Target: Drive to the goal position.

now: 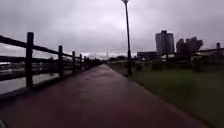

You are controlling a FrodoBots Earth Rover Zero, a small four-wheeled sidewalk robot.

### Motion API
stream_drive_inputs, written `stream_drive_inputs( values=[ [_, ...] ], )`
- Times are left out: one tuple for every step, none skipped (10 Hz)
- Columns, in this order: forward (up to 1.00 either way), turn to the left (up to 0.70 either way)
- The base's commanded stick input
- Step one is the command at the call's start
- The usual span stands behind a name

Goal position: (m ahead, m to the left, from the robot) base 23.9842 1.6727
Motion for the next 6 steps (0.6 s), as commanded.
stream_drive_inputs(
  values=[
    [1.00, 0.00],
    [1.00, 0.00],
    [1.00, 0.00],
    [1.00, 0.00],
    [1.00, 0.00],
    [1.00, 0.15]
  ],
)
